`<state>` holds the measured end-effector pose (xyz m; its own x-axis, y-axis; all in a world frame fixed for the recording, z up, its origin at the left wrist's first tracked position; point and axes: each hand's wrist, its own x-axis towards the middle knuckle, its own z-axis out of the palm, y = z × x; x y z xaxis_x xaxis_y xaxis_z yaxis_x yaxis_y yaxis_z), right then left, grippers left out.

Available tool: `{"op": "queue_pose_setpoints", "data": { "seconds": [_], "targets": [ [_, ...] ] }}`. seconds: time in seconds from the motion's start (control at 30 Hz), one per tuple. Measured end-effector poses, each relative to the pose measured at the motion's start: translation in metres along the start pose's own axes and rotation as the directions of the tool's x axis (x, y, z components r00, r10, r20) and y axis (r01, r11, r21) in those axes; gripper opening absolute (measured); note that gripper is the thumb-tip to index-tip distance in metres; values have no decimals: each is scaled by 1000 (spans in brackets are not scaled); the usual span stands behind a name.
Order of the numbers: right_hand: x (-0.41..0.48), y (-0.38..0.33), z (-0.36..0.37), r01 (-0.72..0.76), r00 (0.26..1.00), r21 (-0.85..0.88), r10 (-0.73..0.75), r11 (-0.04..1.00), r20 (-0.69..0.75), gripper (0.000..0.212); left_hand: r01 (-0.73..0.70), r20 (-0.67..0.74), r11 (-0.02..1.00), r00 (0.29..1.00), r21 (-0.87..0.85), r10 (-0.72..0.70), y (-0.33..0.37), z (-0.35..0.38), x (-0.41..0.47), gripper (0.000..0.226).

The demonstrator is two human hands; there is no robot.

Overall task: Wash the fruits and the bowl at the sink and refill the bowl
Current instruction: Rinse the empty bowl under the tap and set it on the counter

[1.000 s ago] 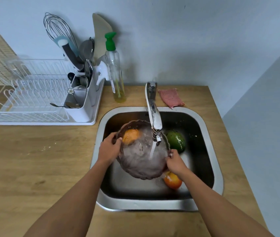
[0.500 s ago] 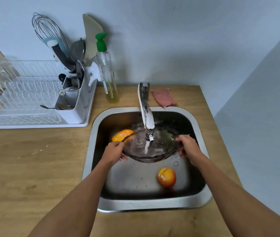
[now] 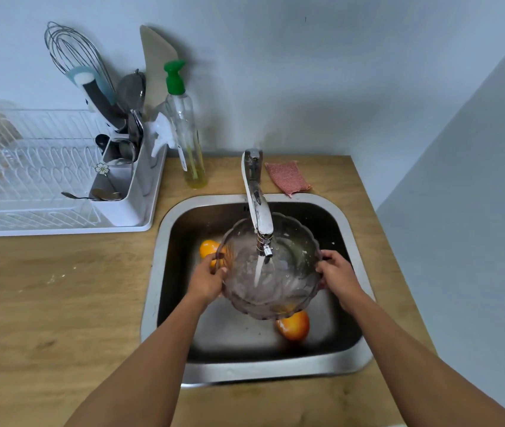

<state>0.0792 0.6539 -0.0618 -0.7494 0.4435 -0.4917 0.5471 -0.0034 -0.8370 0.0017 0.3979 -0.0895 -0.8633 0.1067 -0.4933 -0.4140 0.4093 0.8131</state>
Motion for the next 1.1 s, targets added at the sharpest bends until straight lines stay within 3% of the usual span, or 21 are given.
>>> {"op": "queue_pose_setpoints", "data": {
  "seconds": [0.1, 0.23, 0.33, 0.53, 0.8, 1.0, 1.1],
  "targets": [
    [5, 20, 17, -46, 999, 14, 46, 999, 22, 21, -67, -57, 989, 996, 130, 75, -3, -17, 2, 35],
    [8, 34, 41, -104, 993, 1, 103, 995, 64, 22, -139, -100, 976, 983, 167, 157, 4, -34, -5, 27],
    [5, 35, 59, -149, 985, -36, 152, 988, 81, 19, -130, -99, 989, 986, 64, 136, 14, -44, -9, 28],
    [0, 34, 84, -208, 954, -31, 210, 978, 214, 19, -9, 71, 991, 997, -136, 19, 23, -58, -6, 33],
    [-7, 30, 97, -185, 933, -100, 207, 978, 294, 14, -87, -122, 995, 988, 48, 92, 28, -66, -4, 30],
    [-10, 37, 104, -151, 927, -173, 200, 973, 318, 24, -217, -120, 935, 959, 280, 258, 31, -66, -6, 54],
    [-6, 39, 101, -135, 942, -153, 175, 979, 285, 17, -265, -145, 897, 932, 354, 332, 33, -60, -11, 56]
  ]
}}
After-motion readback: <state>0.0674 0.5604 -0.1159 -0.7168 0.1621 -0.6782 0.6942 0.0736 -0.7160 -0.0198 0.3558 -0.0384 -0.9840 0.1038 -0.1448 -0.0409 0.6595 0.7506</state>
